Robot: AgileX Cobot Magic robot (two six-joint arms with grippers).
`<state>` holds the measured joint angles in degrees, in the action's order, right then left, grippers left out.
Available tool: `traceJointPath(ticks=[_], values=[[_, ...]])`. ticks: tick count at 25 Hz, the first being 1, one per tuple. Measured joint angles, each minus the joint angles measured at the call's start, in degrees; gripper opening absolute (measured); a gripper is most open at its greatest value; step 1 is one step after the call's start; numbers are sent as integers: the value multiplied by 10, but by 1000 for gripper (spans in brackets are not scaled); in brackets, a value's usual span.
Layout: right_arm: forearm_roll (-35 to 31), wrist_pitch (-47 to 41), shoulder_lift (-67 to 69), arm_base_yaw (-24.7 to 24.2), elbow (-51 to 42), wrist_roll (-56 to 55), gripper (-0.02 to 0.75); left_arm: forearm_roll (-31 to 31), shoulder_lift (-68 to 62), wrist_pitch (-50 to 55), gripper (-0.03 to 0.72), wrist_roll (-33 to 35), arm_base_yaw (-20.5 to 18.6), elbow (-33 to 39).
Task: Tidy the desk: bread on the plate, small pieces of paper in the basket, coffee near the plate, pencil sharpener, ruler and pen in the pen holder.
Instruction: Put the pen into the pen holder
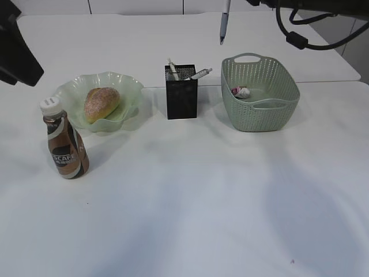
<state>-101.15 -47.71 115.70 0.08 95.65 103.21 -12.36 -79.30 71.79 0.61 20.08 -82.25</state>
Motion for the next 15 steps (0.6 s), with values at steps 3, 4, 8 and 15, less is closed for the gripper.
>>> traceJointPath(ticks=[3, 4, 8, 15], values=[[-3, -5, 11, 4, 0, 16, 154, 0, 0, 0, 237, 0, 0, 0], [-4, -5, 18, 9, 0, 33, 154, 0, 0, 0, 237, 0, 0, 0], [-5, 16, 25, 31, 1, 62, 154, 0, 0, 0, 237, 0, 0, 0], [-9, 65, 58, 60, 40, 70, 154, 0, 0, 0, 237, 0, 0, 0]])
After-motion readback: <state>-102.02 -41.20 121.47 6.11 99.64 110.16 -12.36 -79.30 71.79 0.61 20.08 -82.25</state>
